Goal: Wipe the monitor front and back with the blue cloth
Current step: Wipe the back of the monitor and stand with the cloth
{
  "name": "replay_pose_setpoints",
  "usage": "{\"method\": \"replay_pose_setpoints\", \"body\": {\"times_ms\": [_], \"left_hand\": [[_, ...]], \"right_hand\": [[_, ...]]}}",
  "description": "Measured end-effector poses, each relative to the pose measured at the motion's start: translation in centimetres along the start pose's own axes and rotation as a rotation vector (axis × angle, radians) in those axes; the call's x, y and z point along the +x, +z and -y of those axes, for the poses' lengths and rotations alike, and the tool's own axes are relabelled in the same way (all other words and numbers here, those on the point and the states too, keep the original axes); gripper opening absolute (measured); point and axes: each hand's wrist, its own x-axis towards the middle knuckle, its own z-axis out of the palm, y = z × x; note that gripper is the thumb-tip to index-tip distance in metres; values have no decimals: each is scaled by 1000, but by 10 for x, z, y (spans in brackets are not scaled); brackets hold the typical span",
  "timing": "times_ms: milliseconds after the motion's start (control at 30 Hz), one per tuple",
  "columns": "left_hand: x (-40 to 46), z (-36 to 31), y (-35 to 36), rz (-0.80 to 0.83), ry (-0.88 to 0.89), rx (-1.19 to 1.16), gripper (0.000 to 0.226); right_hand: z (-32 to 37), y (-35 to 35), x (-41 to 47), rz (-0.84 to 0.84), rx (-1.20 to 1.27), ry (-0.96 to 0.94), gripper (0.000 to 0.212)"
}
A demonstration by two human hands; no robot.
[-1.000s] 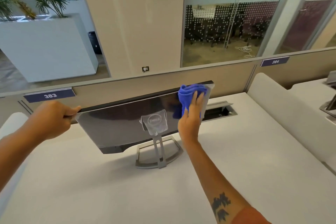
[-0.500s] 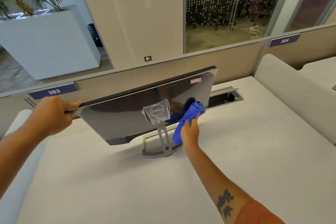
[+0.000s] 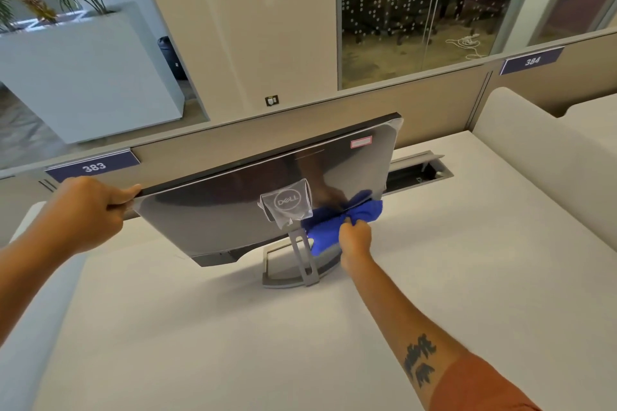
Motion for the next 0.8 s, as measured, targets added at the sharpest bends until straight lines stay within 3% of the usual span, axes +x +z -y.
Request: {"method": "replay_pose_setpoints", "body": {"times_ms": [200, 333, 433, 533, 567, 800], "left_hand": [[2, 2, 2, 22, 8, 20, 28], [2, 6, 5, 27, 13, 22, 29], [2, 7, 5, 8, 8, 22, 30], [3, 4, 5, 8, 7, 13, 31], [3, 5, 6, 7, 0, 13, 31], [1, 7, 6, 9, 3, 23, 33]], "right_hand": [[2, 13, -4, -202, 27, -65, 30], [-27, 43, -31, -114, -176, -191, 15], [-30, 26, -26, -67, -286, -235, 29], [-15, 0, -8, -186, -66, -174, 7], [-12, -2, -7, -221, 8, -142, 9], [-27, 27, -21, -11, -28, -164, 18]]}}
